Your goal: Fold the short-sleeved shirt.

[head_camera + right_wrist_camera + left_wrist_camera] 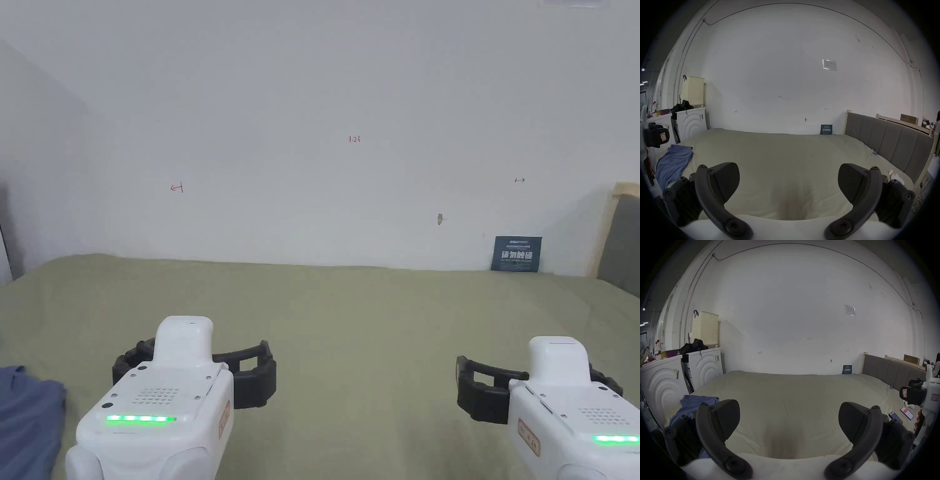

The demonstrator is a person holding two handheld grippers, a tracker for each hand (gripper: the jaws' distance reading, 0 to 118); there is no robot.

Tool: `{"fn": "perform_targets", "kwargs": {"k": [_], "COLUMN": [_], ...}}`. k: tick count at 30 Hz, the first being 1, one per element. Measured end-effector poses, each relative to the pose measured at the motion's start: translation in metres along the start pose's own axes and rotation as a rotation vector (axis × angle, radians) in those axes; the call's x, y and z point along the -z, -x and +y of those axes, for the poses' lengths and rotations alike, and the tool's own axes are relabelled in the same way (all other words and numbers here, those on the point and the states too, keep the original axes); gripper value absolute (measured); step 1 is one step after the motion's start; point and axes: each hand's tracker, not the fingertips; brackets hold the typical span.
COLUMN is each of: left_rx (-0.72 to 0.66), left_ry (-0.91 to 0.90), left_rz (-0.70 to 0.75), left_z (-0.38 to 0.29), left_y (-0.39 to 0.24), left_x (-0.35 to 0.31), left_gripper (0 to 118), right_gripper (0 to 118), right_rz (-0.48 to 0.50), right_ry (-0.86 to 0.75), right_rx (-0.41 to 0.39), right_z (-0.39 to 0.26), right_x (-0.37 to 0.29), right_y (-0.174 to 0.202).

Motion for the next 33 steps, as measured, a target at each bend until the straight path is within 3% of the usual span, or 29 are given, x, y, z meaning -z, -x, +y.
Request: {"fn": "perform_targets", "kwargs": {"k": [33], "left_rx": [0.006], "left_ry": [-0.058], "left_rz": [-0.005], "left_z": [0.0065], "left_y": [0.0070], "left_x": [-0.0081], "left_gripper": [118], "right_gripper": [118], "right_rz": [0.007], "right_ry": [-0.052], "right_rx": [0.015], "right_z": [0.0082], "right_x": [-0.0063], "right_y": [-0.0041]}}
